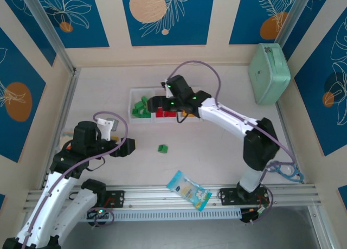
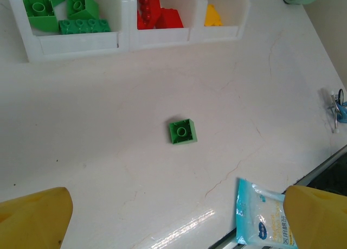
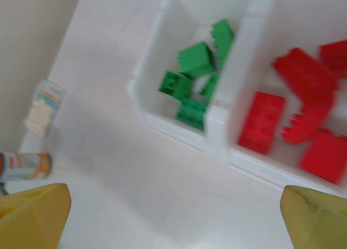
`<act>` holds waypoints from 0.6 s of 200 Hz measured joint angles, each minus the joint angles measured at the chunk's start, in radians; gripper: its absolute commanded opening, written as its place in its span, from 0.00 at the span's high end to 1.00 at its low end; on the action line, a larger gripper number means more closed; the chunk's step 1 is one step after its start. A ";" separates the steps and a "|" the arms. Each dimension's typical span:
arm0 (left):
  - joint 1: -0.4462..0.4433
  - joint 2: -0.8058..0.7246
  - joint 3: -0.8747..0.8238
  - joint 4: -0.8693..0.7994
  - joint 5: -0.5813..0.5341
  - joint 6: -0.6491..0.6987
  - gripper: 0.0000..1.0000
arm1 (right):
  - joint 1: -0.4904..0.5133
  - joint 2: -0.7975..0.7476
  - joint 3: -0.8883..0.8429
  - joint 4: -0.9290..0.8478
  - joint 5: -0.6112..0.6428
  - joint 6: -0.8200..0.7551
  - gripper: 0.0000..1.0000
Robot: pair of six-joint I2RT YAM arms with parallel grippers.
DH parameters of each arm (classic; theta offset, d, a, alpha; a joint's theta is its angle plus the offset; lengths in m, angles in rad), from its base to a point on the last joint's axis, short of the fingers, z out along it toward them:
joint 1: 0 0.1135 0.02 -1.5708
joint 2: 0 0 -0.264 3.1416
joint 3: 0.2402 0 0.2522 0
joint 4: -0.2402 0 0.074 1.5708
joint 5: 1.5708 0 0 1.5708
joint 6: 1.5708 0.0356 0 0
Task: Sort the legos into containers by color
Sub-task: Pick up the lego from the bottom-center of the table.
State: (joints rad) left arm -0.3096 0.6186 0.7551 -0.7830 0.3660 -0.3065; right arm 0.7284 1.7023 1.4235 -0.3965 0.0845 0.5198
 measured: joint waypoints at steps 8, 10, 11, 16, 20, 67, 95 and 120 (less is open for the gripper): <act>0.001 0.000 0.000 0.000 0.000 0.000 0.01 | -0.006 -0.044 -0.051 0.002 0.012 -0.063 0.01; 0.001 0.000 0.000 0.000 0.000 0.000 0.01 | -0.007 -0.052 -0.060 0.003 0.015 -0.076 0.01; 0.001 0.001 0.000 0.000 0.000 0.000 0.01 | -0.007 -0.059 -0.068 0.006 0.018 -0.089 0.01; 0.002 0.001 0.000 0.000 0.001 0.000 0.01 | -0.006 -0.085 -0.100 0.011 0.024 -0.127 0.01; 0.002 0.001 0.000 0.000 0.002 0.000 0.01 | -0.002 -0.108 -0.129 0.019 0.029 -0.161 0.01; 0.006 0.006 0.000 0.000 0.008 0.000 0.01 | 0.060 -0.320 -0.433 0.080 0.013 -0.627 0.01; 0.008 0.006 0.000 0.000 0.008 0.000 0.01 | 0.085 -0.344 -0.533 0.089 0.013 -0.798 0.01; 0.009 0.011 0.000 0.000 0.011 0.000 0.01 | 0.110 -0.340 -0.583 0.114 0.020 -0.892 0.01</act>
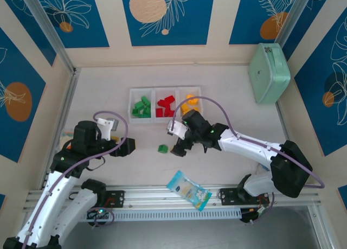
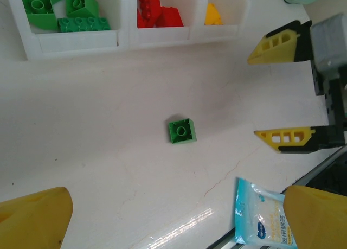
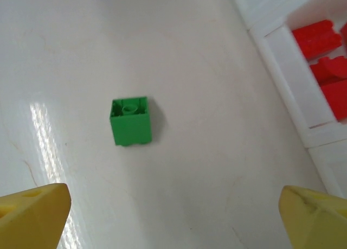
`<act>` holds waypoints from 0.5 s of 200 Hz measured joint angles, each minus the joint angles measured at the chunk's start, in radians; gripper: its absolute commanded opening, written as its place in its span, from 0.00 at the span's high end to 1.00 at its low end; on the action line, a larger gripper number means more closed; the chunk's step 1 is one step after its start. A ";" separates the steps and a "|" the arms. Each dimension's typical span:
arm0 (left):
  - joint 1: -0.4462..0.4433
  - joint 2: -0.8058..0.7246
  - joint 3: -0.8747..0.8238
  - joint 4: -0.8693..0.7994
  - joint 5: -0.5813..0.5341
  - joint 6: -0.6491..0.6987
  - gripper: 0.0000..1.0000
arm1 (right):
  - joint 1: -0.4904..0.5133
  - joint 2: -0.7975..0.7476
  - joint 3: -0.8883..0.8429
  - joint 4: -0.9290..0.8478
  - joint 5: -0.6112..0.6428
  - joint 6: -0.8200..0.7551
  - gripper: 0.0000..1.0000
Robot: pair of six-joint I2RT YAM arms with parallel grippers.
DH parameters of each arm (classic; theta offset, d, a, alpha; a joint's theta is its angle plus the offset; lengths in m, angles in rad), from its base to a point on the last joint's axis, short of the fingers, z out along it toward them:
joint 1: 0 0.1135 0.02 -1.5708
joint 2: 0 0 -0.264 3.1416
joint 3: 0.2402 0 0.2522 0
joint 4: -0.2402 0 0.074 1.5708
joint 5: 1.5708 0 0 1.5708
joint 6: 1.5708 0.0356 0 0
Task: Sort the legos into containers by color
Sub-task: Pick up the lego from the bottom-center of the table.
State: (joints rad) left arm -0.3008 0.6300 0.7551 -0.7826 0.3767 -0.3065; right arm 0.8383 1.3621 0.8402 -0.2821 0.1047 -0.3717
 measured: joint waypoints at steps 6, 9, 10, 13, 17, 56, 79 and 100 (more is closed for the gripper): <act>0.000 0.003 0.000 0.000 0.000 0.000 0.01 | 0.011 0.008 -0.006 0.009 0.000 -0.021 0.01; 0.001 0.003 0.000 0.000 0.000 0.000 0.01 | 0.016 0.013 -0.007 0.013 0.000 -0.029 0.01; 0.001 0.004 0.000 0.000 0.000 0.000 0.01 | 0.019 0.018 -0.008 0.015 0.000 -0.034 0.01; 0.002 0.006 0.000 0.000 0.000 0.000 0.01 | 0.026 0.025 -0.009 0.021 0.000 -0.043 0.01; 0.002 0.007 0.000 0.000 0.000 0.000 0.01 | 0.033 0.036 -0.010 0.031 0.001 -0.053 0.01; 0.003 0.008 0.000 0.000 0.000 0.000 0.01 | 0.066 0.189 -0.009 0.123 0.003 -0.135 0.01; 0.003 0.008 0.000 0.000 0.000 0.000 0.01 | 0.066 0.268 0.009 0.146 -0.001 -0.158 0.00; 0.003 0.008 0.000 0.000 0.000 0.000 0.01 | 0.065 0.322 0.032 0.182 -0.002 -0.167 0.01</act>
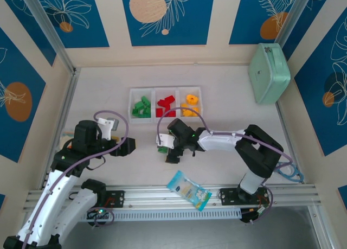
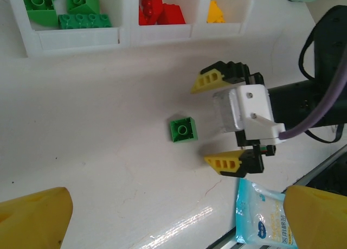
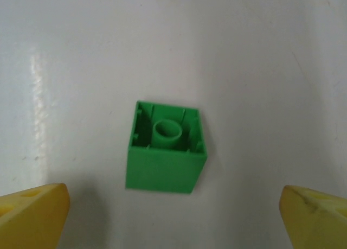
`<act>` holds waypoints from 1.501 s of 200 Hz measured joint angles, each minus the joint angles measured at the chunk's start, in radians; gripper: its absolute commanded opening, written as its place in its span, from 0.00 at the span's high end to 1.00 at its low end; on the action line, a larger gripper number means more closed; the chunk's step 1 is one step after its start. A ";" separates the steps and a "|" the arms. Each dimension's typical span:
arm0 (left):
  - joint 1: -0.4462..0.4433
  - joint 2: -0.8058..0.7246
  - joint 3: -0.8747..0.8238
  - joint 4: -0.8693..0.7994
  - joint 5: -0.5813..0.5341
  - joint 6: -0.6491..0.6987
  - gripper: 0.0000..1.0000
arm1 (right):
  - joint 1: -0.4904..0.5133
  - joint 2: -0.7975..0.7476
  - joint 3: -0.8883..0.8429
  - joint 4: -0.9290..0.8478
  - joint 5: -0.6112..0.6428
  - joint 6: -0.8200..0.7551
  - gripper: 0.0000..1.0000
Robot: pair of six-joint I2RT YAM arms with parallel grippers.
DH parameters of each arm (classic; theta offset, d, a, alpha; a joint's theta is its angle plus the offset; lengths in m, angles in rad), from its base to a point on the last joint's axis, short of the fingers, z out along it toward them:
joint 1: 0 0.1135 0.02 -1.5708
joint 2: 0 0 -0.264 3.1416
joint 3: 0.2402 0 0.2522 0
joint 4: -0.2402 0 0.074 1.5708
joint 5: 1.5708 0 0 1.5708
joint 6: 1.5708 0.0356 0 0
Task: Sort the legos into containers by color
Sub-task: Pick up the lego from the bottom-center of the table, then place the lego in the container.
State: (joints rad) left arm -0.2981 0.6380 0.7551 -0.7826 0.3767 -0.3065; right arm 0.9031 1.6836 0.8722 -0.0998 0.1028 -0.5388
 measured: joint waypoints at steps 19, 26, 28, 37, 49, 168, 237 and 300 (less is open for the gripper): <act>0.001 0.000 0.000 0.000 0.000 0.000 0.01 | 0.000 0.031 0.011 0.042 -0.005 -0.001 0.03; 0.001 0.000 0.000 0.000 0.000 0.000 0.01 | 0.000 0.041 0.014 0.056 -0.008 -0.001 0.04; 0.001 0.000 0.000 0.000 0.000 0.000 0.01 | 0.000 0.044 0.014 0.059 -0.008 0.000 0.05; 0.001 0.000 0.000 0.000 0.000 0.000 0.00 | 0.000 0.057 0.018 0.074 -0.015 0.003 0.07; 0.001 0.000 0.000 0.000 0.000 0.000 0.01 | 0.000 0.075 0.019 0.097 -0.026 0.010 0.10; 0.003 0.000 0.000 0.000 0.000 0.000 0.01 | -0.040 0.103 0.024 0.113 -0.084 0.068 0.66; 0.007 0.000 0.000 0.000 0.005 0.000 0.01 | -0.052 -0.007 0.104 0.027 -0.122 0.121 0.76; 0.008 -0.003 0.000 0.000 0.007 0.000 0.01 | -0.120 -0.003 0.316 0.035 -0.156 0.180 0.80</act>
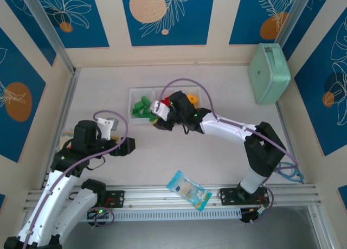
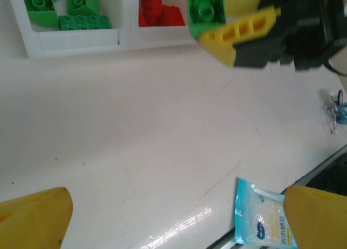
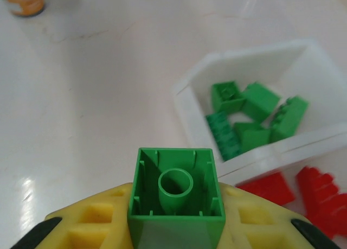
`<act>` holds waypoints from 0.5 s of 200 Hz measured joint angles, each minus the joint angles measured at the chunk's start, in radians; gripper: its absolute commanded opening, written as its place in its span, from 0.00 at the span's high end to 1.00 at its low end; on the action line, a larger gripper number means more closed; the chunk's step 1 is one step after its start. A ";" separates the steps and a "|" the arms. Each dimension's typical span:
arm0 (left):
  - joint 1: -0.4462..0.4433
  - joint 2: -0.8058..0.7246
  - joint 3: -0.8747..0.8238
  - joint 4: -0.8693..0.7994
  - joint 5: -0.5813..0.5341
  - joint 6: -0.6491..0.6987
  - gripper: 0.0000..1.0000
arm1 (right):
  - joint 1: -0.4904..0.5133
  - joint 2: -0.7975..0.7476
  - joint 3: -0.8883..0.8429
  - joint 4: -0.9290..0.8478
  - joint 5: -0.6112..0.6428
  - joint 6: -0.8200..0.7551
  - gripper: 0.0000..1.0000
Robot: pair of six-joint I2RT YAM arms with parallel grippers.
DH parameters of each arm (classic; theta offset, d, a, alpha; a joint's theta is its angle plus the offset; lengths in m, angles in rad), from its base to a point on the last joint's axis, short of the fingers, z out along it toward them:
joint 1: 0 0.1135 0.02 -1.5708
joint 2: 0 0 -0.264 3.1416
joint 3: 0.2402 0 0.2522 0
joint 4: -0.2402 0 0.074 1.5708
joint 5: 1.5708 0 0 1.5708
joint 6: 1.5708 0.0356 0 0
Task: Sort the legos into containers by color
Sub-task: Place the lego in the container.
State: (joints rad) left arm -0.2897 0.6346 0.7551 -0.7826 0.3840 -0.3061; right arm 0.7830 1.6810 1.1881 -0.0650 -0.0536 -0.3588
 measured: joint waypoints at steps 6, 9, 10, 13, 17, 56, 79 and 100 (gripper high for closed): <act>0.000 -0.004 0.000 0.000 0.000 0.000 0.00 | -0.003 0.020 0.028 0.003 0.001 0.003 0.80; 0.000 -0.004 0.000 0.000 0.000 0.000 0.01 | -0.005 0.032 0.043 0.004 0.000 0.006 0.80; 0.000 -0.004 0.000 0.000 0.000 0.000 0.01 | -0.005 0.034 0.046 0.004 0.000 0.006 0.80; 0.000 -0.005 0.000 0.000 0.000 0.000 0.01 | -0.006 0.049 0.063 0.008 0.000 0.010 0.80; 0.000 -0.005 0.000 0.000 0.000 0.000 0.01 | -0.007 0.062 0.079 0.008 0.001 0.012 0.80; 0.000 -0.024 0.000 0.000 0.000 0.000 0.01 | -0.008 0.241 0.245 -0.010 -0.001 0.020 0.81; 0.001 -0.030 0.000 0.000 0.000 0.000 0.01 | -0.013 0.321 0.318 -0.048 -0.002 0.019 0.82; 0.002 -0.031 0.000 0.000 0.000 0.000 0.01 | -0.017 0.368 0.369 -0.083 -0.003 0.019 0.82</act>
State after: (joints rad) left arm -0.2878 0.6033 0.7551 -0.7826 0.3840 -0.3065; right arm 0.7658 2.0487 1.5574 -0.1478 -0.0566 -0.3397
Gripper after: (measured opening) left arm 0.994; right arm 0.313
